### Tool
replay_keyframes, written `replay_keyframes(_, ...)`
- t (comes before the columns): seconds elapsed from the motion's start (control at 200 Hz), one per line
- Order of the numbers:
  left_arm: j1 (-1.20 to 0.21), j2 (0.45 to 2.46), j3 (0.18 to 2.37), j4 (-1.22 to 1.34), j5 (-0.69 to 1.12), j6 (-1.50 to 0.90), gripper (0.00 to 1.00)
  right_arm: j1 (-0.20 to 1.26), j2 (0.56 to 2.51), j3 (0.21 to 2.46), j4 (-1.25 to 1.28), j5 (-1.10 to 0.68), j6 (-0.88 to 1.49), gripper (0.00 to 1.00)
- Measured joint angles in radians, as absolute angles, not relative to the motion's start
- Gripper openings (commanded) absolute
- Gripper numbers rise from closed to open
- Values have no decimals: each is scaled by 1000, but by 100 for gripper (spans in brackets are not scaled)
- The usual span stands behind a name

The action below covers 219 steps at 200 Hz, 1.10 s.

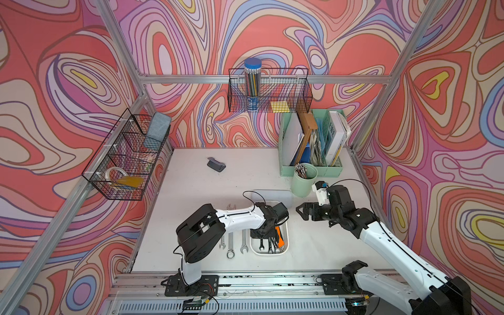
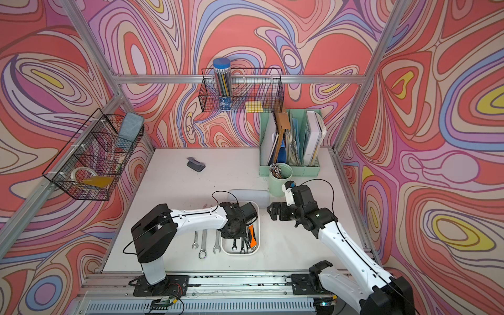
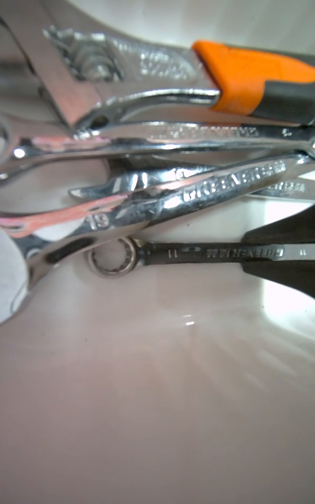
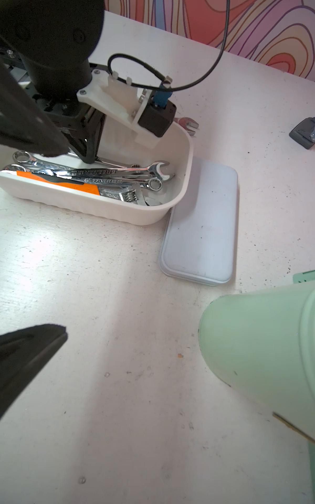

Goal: Take out the wrench from the storage box
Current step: Pick up the wrench from the storage box, then place the wrench at the center of the board.

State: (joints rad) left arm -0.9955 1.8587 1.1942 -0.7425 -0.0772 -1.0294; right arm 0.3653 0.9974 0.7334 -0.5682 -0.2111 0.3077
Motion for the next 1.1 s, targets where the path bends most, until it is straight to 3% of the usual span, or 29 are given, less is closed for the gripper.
replay_keyframes(1.096, -994, 1728, 1384, -1015, -219, -965, 7, 355, 997, 733, -561, -226, 308, 98)
